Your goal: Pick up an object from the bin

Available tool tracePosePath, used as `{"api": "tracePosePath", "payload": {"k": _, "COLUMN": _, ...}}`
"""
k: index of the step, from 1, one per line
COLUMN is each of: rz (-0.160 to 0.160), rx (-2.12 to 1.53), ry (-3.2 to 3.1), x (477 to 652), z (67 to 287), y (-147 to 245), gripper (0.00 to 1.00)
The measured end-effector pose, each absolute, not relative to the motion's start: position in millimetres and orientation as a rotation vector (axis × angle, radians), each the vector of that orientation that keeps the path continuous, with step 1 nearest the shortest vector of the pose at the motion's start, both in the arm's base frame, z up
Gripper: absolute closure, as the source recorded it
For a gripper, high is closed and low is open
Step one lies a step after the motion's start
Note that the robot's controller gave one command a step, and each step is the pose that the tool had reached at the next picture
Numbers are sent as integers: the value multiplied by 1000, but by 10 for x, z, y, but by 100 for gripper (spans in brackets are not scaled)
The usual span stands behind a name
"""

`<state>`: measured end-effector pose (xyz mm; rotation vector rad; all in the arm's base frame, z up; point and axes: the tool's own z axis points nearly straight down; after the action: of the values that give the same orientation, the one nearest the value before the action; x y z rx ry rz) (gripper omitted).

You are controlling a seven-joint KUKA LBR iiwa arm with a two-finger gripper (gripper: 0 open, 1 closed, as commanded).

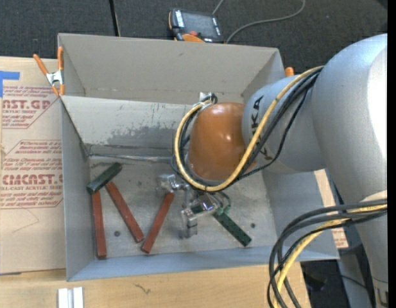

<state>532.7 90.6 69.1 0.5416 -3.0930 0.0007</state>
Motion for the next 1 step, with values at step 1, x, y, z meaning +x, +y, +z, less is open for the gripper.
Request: {"api": "tracePosePath", "payload": {"k": 1, "rz": -3, "rx": 542, "ry": -3093, "x": 5330, "z": 698, "y": 919, "gripper": 100}}
